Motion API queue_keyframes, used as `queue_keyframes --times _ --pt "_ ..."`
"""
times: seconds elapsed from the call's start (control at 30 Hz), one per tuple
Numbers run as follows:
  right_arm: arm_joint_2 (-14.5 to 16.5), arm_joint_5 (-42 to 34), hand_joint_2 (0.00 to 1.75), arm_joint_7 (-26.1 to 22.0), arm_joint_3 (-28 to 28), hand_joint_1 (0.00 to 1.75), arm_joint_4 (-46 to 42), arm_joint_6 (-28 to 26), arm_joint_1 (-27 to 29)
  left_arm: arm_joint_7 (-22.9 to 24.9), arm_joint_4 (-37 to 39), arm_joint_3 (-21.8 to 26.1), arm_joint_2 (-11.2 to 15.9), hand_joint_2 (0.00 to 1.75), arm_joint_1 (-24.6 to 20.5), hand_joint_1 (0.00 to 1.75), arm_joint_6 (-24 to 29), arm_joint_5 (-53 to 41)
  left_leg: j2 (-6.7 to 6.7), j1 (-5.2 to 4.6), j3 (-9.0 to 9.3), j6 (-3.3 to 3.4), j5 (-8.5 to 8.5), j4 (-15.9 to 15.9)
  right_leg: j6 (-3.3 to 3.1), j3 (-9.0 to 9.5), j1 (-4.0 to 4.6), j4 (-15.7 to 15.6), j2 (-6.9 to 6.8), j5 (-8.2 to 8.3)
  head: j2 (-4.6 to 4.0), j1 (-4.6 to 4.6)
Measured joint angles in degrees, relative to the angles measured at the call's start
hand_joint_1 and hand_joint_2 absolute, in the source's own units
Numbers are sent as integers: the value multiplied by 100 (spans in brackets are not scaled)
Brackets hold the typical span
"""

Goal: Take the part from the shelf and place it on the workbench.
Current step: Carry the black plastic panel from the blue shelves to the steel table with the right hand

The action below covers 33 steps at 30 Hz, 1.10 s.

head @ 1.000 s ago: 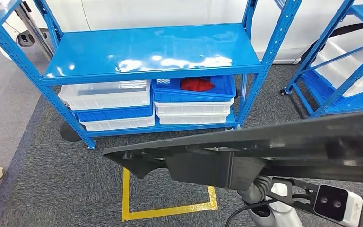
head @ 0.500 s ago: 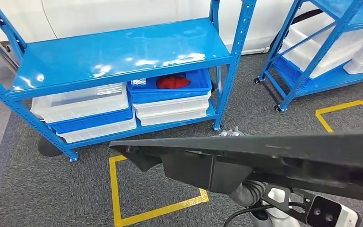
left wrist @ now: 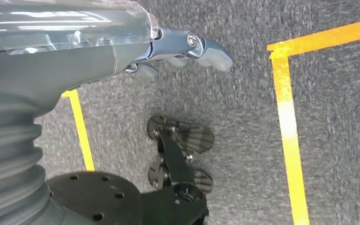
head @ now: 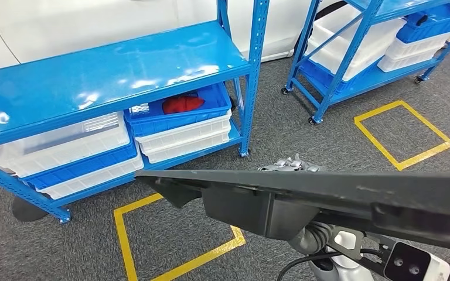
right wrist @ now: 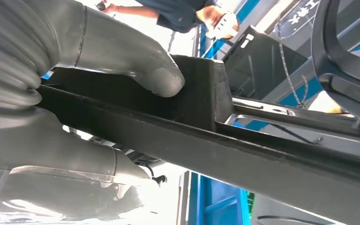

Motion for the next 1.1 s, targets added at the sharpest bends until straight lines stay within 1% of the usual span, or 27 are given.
queue_keyframes --times 0.03,0.07,0.1,0.17,0.2,0.23,0.27,0.3,0.37,0.43,0.47,0.5,0.53,0.57,0.63,0.67,0.7,0.73,0.77,0.8,0.83,0.9,0.93,0.97,1.03,1.07,1.1 --pt "0 -16 175 -1 -5 175 3 3 -4 13 1 1 -5 175 -8 0 -18 5 54 5 -2 42 22 -21 37 -14 -4 10 -21 -6 0 1" --pt "0 -33 175 -1 -12 175 13 8 -22 30 1 1 -10 175 -15 0 -38 12 106 12 2 85 45 -47 65 -52 2 83 -111 -63 0 1" --pt "1 -48 175 -1 -17 175 33 13 -53 50 2 2 -16 175 -19 0 -54 20 166 18 3 124 66 -72 86 -142 12 278 -242 -192 0 1" --pt "6 -55 175 1 -21 175 118 18 -112 91 2 3 -19 175 -8 0 -72 33 293 -6 -7 168 74 -80 112 -470 13 993 -494 -572 0 1" --pt "10 -45 175 1 -22 175 169 15 -128 103 2 5 -19 175 -1 0 -79 38 362 -20 -13 178 73 -76 123 -636 11 1357 -541 -717 0 1" --pt "13 -32 175 1 -23 175 218 9 -132 106 2 6 -18 175 3 0 -93 41 426 -31 -17 181 71 -74 129 -728 9 1568 -563 -761 0 1" --pt "15 -20 175 1 -27 175 259 -1 -139 99 2 7 -17 175 1 0 -116 44 485 -38 -18 181 68 -70 128 -712 9 1561 -579 -697 0 1" --pt "17 -11 175 1 -37 175 293 -10 -156 85 2 8 -17 175 -5 0 -149 46 542 -45 -14 179 65 -67 118 -583 12 1330 -607 -544 0 1" --pt "18 -28 175 4 -80 175 349 -27 -238 35 2 8 -14 175 -21 0 -222 50 639 -74 -7 156 42 -45 64 -165 45 546 -806 -221 0 1" --pt "26 -69 175 44 -134 175 387 -48 -362 -16 1 8 1 175 -29 0 -278 57 731 -112 -11 114 14 -15 -25 58 89 69 -967 -107 0 -1" --pt "37 -92 175 80 -162 175 397 -68 -410 -33 1 8 12 175 -31 0 -291 67 782 -126 -11 89 4 -8 -65 60 110 23 -968 -123 0 -1" --pt "51 -113 175 117 -192 175 402 -88 -436 -42 1 8 20 175 -35 0 -298 78 836 -125 -3 66 0 -9 -99 48 110 19 -901 -109 0 -1" --pt "71 -134 175 144 -225 175 403 -106 -446 -48 0 9 29 175 -42 0 -294 93 843 -115 1 33 -22 4 -131 48 102 2 -846 -95 0 0" --pt "91 -156 175 144 -256 175 404 -117 -450 -50 0 11 36 175 -46 0 -285 110 774 -104 -20 -3 -93 77 -162 50 89 -16 -789 -77 0 1" --pt "129 -208 175 89 -314 175 411 -107 -442 -45 0 24 47 175 -40 0 -257 126 521 -68 -205 -68 -402 540 -214 52 55 -46 -682 -44 0 -1" --pt "139 -233 175 52 -348 175 419 -92 -430 -37 0 34 49 175 -27 0 -246 126 413 -56 -363 -90 -598 912 -226 47 52 -46 -620 -37 0 -1" --pt "146 -252 175 26 -383 175 427 -73 -410 -26 0 44 50 175 -13 0 -239 121 363 -43 -526 -108 -749 1280 -233 41 51 -42 -556 -33 0 -1" --pt "149 -264 175 12 -419 175 438 -53 -385 -17 0 52 51 175 -3 0 -236 114 342 -33 -644 -121 -814 1538 -234 39 52 -37 -486 -31 0 -1" --pt "149 -263 175 5 -453 175 446 -37 -360 -6 0 57 56 175 3 0 -236 100 330 -24 -677 -128 -765 1597 -232 39 51 -29 -413 -31 0 -1" --pt "149 -256 175 4 -486 175 451 -27 -337 8 0 59 64 175 4 0 -234 80 319 -15 -614 -127 -618 1441 -228 41 48 -21 -340 -31 0 -1" --pt "154 -239 175 4 -517 175 452 -21 -314 24 0 60 76 175 1 0 -228 53 278 -2 -461 -120 -398 1092 -217 44 45 -12 -264 -32 0 0" --pt "168 -199 175 2 -579 175 426 -20 -260 65 0 59 99 175 -4 0 -217 4 26 28 -136 -92 -90 349 -172 29 39 6 -128 -27 0 1" --pt "179 -179 175 2 -611 175 400 -19 -223 85 0 58 107 175 -2 0 -213 -18 -89 35 -43 -74 -28 128 -133 4 32 13 -66 -14 0 1" --pt "185 -162 175 1 -644 175 365 -19 -176 102 0 57 113 175 0 0 -216 -38 -165 34 -14 -55 -35 48 -93 -25 25 14 -9 3 0 0" --pt "193 -105 175 1 -709 175 255 -22 -29 133 1 45 124 175 -2 0 -243 -81 -98 30 -11 5 -13 14 -8 -62 13 -1 85 37 0 0" --pt "195 -69 175 -1 -742 175 183 -22 54 144 1 33 126 175 -9 0 -260 -101 -41 36 -4 45 8 -13 21 -78 19 25 27 16 0 1" --pt "196 -32 175 -2 -771 175 106 -20 122 155 2 19 128 175 -13 0 -275 -116 28 42 4 93 27 -40 46 -129 30 131 -97 -62 0 1"
